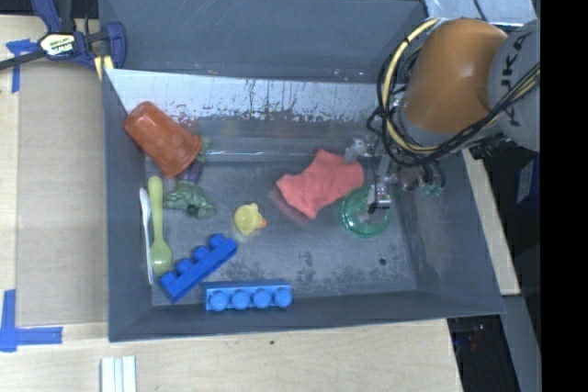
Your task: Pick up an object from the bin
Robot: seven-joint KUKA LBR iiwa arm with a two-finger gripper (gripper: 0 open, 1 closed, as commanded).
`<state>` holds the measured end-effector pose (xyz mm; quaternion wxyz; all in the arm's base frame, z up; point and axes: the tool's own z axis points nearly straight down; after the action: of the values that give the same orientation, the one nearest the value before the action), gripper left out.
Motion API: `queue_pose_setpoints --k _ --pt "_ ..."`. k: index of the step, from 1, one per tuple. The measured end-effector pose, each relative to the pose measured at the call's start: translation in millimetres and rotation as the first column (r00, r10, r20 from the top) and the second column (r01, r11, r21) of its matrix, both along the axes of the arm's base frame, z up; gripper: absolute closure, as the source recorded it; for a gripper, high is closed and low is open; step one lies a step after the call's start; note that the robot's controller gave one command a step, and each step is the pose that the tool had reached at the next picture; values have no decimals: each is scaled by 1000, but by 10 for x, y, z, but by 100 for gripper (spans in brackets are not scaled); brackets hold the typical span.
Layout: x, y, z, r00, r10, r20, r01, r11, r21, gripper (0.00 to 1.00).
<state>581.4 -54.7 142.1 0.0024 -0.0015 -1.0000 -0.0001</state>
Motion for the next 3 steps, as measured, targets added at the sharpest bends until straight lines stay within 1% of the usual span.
queue_pose_setpoints --k 1,2,3 --pt "20 1 47 1000 1 8 -1 1000 -1 0" --pt "221 288 -442 988 -153 16 153 988 0 0" --pt "186 772 -652 919 -393 12 393 919 1 100"
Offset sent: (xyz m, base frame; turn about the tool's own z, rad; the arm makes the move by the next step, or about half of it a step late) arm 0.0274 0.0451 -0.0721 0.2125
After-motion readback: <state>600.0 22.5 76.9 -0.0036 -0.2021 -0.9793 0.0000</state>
